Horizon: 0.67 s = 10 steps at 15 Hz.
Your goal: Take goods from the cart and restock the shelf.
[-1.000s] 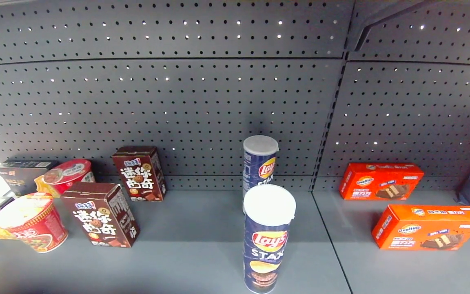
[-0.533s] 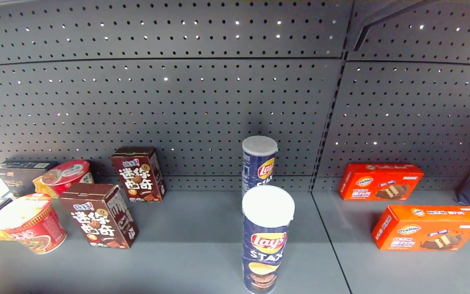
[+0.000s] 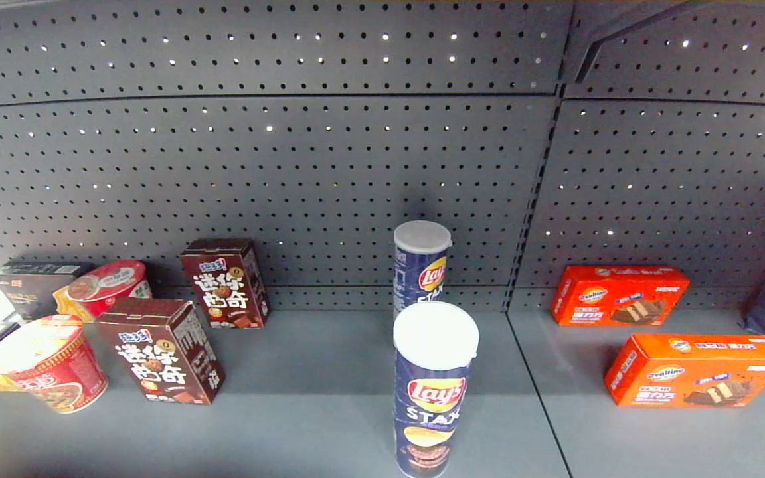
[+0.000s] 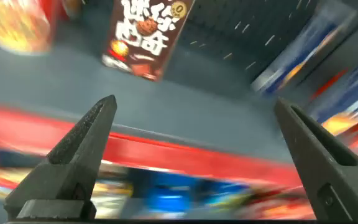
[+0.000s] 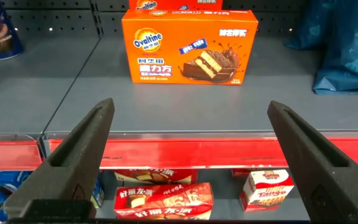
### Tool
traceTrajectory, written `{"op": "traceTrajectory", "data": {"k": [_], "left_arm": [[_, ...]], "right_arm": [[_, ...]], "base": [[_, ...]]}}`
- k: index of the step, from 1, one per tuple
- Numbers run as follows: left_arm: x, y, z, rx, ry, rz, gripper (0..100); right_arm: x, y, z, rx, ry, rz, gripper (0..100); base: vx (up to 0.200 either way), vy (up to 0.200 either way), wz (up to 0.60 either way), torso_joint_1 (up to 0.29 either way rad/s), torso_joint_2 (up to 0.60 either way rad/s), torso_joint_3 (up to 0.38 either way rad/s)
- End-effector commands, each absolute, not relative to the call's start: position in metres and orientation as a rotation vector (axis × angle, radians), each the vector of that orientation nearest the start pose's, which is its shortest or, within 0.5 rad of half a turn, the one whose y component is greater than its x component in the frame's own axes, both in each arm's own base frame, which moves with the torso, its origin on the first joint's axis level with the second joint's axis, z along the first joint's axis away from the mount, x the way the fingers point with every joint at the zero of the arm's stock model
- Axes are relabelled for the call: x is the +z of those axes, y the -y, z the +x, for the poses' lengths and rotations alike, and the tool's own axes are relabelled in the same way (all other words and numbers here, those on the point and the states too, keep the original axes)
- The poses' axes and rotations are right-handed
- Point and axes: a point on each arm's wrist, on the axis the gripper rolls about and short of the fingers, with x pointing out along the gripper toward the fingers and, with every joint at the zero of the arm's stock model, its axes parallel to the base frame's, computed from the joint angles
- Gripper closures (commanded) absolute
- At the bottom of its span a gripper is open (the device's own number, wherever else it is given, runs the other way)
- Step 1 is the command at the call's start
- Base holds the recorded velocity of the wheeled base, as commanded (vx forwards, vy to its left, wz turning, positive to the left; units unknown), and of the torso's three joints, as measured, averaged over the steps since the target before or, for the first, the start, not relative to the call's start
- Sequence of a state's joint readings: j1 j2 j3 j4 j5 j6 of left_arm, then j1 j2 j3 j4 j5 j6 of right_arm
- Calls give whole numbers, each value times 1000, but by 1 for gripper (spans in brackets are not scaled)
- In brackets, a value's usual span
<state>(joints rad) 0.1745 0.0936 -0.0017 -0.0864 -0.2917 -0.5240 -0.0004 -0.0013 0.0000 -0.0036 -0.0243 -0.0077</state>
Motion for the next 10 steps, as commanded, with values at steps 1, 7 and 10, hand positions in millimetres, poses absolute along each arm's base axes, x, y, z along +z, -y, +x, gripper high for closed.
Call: {"op": "traceTrajectory", "data": {"k": [1, 7, 10], "left_arm": [[88, 9, -15, -105, -44, -789, 0], [88, 10, -15, -166, 3, -49, 0], [82, 9, -15, -94, -49, 63, 0]], "right_arm": [[76, 1, -23, -25, 4, -9, 0], [76, 1, -23, -26, 4, -9, 0], [76, 0, -23, -17, 3, -9, 0]], "base": [[0, 0, 0, 0, 0, 0], [0, 0, 0, 0, 0, 0], [0, 0, 0, 0, 0, 0]]}}
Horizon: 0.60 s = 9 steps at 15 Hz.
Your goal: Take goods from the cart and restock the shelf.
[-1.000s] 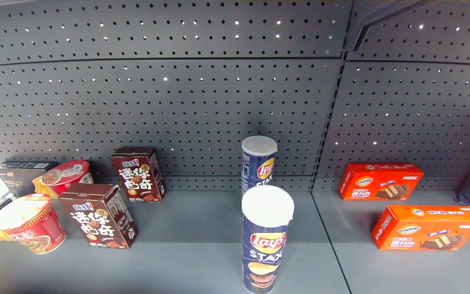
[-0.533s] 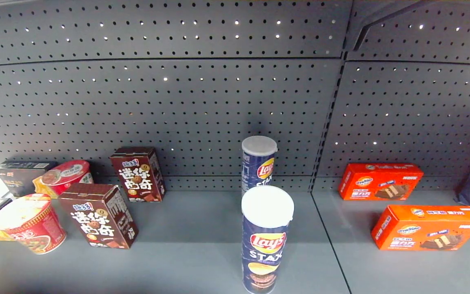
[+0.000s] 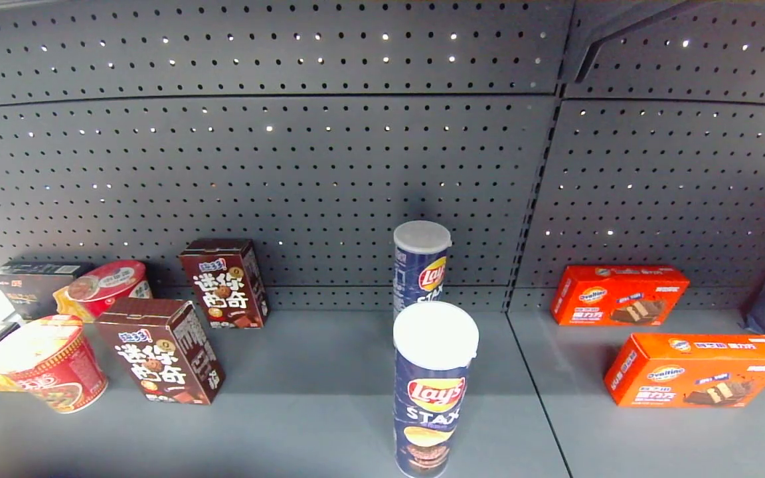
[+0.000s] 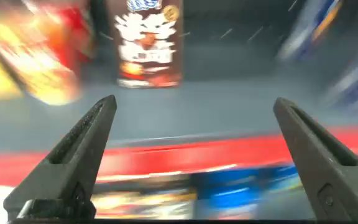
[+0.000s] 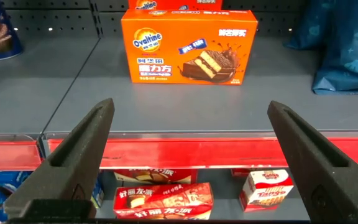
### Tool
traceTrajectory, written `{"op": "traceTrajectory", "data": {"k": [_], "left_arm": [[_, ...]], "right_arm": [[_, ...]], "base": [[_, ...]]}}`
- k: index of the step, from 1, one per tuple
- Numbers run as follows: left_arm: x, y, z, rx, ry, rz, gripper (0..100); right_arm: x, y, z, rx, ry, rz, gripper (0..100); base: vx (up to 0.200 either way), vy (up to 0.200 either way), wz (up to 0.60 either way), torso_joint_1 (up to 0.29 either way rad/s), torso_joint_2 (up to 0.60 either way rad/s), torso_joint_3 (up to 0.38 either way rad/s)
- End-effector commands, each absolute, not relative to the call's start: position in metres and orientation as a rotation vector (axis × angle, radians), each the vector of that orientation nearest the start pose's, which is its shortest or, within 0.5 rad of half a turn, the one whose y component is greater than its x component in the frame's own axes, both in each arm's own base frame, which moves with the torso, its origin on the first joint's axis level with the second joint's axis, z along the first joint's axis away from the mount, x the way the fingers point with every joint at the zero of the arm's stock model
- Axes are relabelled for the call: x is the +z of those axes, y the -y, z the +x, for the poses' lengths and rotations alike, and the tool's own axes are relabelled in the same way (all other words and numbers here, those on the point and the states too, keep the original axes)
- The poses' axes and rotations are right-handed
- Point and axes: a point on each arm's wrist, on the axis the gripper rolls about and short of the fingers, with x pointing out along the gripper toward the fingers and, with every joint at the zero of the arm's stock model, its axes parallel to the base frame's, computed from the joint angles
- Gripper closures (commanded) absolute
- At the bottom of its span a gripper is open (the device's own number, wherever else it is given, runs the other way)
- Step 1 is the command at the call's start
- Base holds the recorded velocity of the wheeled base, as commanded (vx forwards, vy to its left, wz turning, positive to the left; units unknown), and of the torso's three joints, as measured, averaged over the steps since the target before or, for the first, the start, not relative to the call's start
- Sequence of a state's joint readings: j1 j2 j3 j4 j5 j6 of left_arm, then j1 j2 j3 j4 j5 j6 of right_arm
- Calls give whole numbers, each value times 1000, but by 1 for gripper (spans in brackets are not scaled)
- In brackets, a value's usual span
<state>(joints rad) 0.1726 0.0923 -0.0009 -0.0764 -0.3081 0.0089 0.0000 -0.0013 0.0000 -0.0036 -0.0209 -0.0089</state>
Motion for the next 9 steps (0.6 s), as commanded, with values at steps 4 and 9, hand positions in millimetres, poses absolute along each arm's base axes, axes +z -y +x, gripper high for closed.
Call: {"op": "traceTrajectory", "data": {"k": [4, 9], "left_arm": [[82, 8, -15, -79, -47, 22, 0], [82, 8, -15, -81, -47, 23, 0]], "right_arm": [[76, 0, -23, -18, 3, -8, 0], [76, 0, -23, -18, 3, -5, 0]], "base": [[0, 0, 0, 0, 0, 0], [0, 0, 0, 0, 0, 0]]}}
